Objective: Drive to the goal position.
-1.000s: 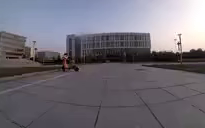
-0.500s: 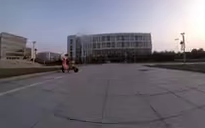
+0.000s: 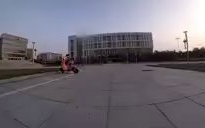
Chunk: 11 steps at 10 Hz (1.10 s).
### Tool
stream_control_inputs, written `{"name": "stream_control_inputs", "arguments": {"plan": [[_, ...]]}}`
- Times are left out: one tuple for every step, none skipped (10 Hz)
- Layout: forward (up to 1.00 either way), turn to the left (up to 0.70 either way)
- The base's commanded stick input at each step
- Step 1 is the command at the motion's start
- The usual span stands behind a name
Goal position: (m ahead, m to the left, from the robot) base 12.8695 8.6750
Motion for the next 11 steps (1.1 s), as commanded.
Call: {"name": "stream_control_inputs", "arguments": {"plan": [[0.67,0.00],[0.30,0.00],[0.30,0.00],[0.70,-0.14],[0.70,-0.14],[0.70,-0.14],[0.70,-0.14],[0.70,-0.14],[0.70,-0.14],[0.70,-0.14],[0.70,-0.14]]}}
